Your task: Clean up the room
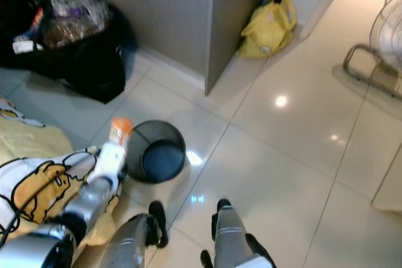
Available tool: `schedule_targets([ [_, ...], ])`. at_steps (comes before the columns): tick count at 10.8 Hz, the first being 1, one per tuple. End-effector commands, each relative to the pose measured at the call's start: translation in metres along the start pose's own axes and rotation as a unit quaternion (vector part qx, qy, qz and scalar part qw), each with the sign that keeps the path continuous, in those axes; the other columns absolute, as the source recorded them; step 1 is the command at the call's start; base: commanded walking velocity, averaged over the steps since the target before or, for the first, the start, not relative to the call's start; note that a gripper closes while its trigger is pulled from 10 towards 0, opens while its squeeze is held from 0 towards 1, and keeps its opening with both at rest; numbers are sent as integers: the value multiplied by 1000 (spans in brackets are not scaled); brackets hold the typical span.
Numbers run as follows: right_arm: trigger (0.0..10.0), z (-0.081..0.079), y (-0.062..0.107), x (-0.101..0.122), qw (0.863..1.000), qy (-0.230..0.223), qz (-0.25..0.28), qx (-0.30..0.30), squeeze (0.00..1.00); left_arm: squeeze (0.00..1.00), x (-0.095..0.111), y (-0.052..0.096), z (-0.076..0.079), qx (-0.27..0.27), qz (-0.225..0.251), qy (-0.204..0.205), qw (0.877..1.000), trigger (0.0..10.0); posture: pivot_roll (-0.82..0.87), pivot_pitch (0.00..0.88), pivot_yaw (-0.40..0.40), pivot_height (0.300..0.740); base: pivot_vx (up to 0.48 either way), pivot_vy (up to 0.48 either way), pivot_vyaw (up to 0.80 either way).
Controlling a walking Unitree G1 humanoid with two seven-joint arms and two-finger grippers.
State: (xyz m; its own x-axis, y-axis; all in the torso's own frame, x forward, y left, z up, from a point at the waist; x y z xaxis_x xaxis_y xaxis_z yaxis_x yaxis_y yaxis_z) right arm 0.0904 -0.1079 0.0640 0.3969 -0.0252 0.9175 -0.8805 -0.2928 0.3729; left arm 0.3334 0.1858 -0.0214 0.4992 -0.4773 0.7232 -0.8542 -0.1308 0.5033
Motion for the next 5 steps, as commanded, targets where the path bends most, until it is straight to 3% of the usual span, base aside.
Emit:
schedule_targets([
  [1, 10000, -5, 6, -1, 1000, -6, -13, -4, 0, 1000, -1, 1, 2, -6, 4, 11, 1000, 10000, -357, 453, 74, 727, 0, 0, 0],
  [3, 10000, -13, 8, -2, 1000, -13, -17, -5, 0, 1000, 10, 0, 6, -23, 27, 2, 999, 10000, -353, 467, 96, 727, 0, 0, 0],
  [5, 10000, -16, 8, -3, 1000, -16, -17, -5, 0, 1000, 7, 0, 1, -9, 20, 7, 1000, 10000, -351, 472, 102, 727, 0, 0, 0],
])
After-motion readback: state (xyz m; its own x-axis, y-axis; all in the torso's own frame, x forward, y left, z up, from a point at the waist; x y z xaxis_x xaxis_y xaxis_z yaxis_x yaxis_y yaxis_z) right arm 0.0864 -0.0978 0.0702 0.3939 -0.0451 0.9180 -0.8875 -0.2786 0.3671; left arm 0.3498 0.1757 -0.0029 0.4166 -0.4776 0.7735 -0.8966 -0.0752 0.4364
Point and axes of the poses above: a point about 5 cm out from each wrist's last joint towards the gripper, its own y axis pointing back from the gripper into the wrist, its own x axis along the axis of the wrist's last joint, z = x × y, the point moved 4 cm from there along -y, pointing out of the wrist towards the gripper, and after that the axes turned 10 degrees about -y, right-handed, at the moved point
